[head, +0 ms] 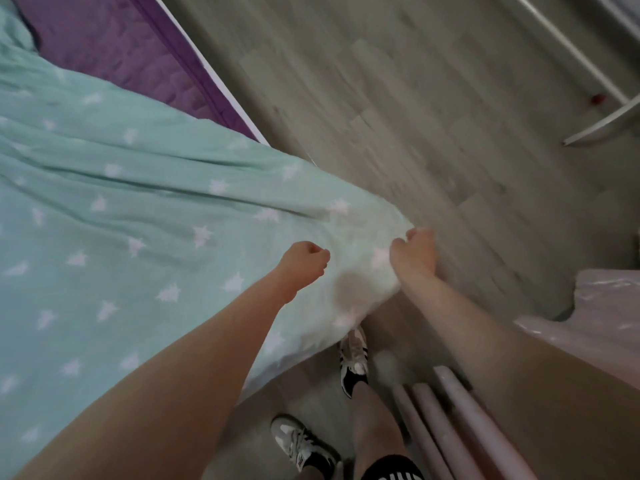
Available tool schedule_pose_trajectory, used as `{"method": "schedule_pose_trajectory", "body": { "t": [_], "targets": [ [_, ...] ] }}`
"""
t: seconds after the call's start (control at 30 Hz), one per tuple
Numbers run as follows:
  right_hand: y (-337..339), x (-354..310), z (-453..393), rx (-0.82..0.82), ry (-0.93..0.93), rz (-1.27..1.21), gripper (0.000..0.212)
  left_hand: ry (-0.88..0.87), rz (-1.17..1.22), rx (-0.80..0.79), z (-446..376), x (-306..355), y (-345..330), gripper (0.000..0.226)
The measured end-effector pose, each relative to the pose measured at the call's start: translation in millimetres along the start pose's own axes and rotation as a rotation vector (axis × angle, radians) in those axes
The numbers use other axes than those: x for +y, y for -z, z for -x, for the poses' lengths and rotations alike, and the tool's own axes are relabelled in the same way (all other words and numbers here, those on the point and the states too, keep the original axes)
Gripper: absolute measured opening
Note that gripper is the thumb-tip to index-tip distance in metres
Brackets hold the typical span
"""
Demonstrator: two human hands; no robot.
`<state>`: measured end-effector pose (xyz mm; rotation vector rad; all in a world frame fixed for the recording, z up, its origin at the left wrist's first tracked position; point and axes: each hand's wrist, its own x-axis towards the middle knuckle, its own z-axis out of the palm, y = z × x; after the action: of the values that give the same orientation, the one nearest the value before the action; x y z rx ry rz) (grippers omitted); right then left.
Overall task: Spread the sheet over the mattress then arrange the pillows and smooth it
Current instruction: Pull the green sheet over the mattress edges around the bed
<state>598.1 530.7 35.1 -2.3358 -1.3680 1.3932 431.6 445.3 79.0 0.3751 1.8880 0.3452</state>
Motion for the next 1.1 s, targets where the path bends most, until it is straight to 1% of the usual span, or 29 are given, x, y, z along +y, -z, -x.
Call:
{"method": "schedule_pose_trajectory", "body": {
  "t": [0.07, 0.2, 0.27, 0.4, 0.5, 0.63, 0.77, 0.87, 0.97, 1.1],
  "targets": [
    [-8, 1, 7, -0.098, 0.028, 0.045, 0.031, 0.001, -0.03, 0.013, 0, -5, 3, 0.026],
    [-35, -10, 33, -0.22, 0.11, 0.135, 0.029, 0.001, -0.011, 0.038, 10, -23, 23, 0.024],
    [-53, -18, 49, -0.295, 0.154, 0.172, 0.026, 0.001, 0.024, 0.061, 19, -37, 37, 0.024],
    [-92, -30, 96, -0.439, 0.176, 0.197, 0.013, 0.032, 0.121, 0.11, 41, -79, 71, 0.024],
    [-119, -41, 139, -0.485, 0.258, 0.259, 0.013, 0.058, 0.227, 0.151, 63, -116, 97, 0.027],
    [-171, -46, 210, -0.575, 0.368, 0.355, 0.014, 0.08, 0.356, 0.226, 103, -185, 139, 0.029],
    [-219, -38, 296, -0.664, 0.466, 0.43, 0.019, 0.107, 0.487, 0.304, 153, -265, 177, 0.019],
    [-257, -22, 377, -0.74, 0.527, 0.483, 0.02, 0.141, 0.635, 0.351, 200, -337, 202, 0.015],
    [-288, -5, 446, -0.809, 0.557, 0.553, 0.016, 0.159, 0.727, 0.389, 244, -395, 224, 0.017],
    [-337, 21, 561, -0.922, 0.659, 0.644, 0.013, 0.166, 0.853, 0.518, 313, -489, 267, 0.017]
  ]
}}
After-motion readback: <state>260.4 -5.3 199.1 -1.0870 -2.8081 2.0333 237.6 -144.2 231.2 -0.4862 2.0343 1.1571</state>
